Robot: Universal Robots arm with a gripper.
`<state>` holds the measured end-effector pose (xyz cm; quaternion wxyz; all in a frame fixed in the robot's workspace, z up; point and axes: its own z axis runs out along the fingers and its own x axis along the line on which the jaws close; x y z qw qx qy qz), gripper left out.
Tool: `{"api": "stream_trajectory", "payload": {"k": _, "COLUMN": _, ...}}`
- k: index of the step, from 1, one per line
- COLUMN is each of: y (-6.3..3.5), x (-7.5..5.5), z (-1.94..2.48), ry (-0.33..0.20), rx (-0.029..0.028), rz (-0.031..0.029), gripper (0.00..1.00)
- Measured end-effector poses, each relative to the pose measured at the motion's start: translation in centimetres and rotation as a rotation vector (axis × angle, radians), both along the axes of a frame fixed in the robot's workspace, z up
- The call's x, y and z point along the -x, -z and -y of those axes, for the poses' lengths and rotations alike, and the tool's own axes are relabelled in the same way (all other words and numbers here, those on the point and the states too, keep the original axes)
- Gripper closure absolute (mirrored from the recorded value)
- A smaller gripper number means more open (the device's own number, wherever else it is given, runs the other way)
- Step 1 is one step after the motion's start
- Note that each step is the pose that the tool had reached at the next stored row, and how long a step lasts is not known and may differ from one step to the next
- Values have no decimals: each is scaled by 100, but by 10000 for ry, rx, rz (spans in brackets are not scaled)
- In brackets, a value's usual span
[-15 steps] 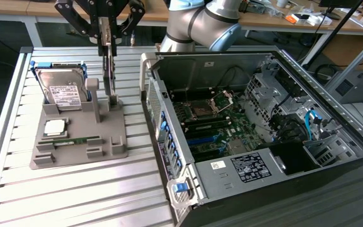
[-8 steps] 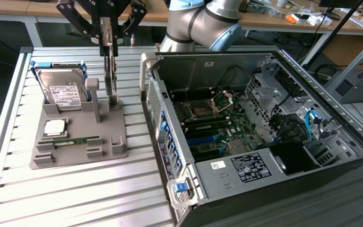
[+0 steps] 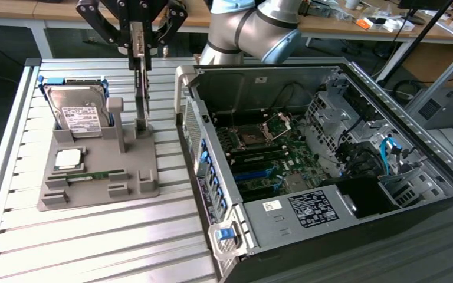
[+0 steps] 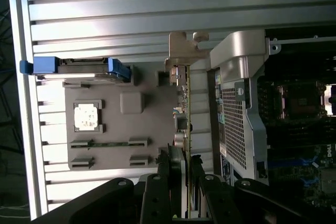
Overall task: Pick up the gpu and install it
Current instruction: 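Pick up the gpu and move the gpu toward the slot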
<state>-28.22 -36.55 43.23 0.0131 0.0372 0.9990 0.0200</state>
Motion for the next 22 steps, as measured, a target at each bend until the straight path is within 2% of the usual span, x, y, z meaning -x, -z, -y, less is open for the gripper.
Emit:
{"api": "stream_trajectory", "payload": {"k": 10, "y": 0, "x": -195, "z": 0, "ry": 0, "rx": 0, "rz": 0, "gripper": 73}}
{"api": "stream_trajectory", "payload": {"k": 22, "y": 0, "x": -285, "z": 0, "ry": 0, "rx": 0, "rz": 0, "gripper": 73}}
